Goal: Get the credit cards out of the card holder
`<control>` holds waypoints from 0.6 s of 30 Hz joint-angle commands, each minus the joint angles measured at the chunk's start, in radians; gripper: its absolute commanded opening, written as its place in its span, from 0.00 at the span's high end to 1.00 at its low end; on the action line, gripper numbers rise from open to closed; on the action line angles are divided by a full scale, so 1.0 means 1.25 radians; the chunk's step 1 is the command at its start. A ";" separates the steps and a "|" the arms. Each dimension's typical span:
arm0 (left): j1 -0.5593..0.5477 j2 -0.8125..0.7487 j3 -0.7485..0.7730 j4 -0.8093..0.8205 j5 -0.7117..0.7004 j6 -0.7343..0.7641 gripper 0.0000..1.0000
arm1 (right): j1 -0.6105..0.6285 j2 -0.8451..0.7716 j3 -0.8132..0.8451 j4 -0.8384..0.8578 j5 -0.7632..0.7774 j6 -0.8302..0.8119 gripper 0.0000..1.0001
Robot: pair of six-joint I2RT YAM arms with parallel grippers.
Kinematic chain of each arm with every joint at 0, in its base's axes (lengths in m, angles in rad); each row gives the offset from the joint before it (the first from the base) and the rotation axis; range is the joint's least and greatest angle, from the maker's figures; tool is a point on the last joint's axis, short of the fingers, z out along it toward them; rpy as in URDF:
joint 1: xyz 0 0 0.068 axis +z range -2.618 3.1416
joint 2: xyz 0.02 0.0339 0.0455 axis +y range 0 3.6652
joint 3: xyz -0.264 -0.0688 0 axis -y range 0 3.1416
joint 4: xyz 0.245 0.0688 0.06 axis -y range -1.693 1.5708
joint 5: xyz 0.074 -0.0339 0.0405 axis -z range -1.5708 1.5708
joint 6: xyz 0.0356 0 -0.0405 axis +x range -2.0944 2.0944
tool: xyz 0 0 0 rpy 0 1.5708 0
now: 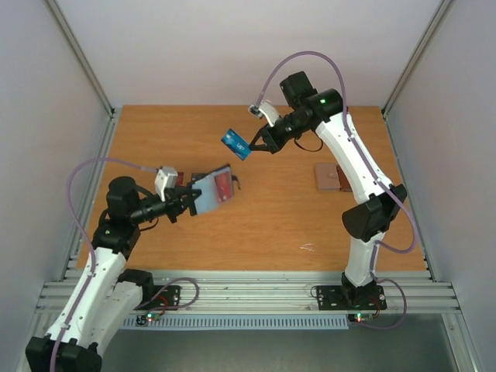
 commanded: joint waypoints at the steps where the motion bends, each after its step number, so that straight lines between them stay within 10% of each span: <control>1: -0.045 0.031 0.004 0.042 0.231 0.119 1.00 | 0.004 -0.067 -0.027 -0.028 0.029 -0.016 0.99; 18: -0.239 0.708 0.009 0.484 0.084 -0.201 1.00 | -0.006 -0.226 -0.217 -0.045 0.128 0.004 0.99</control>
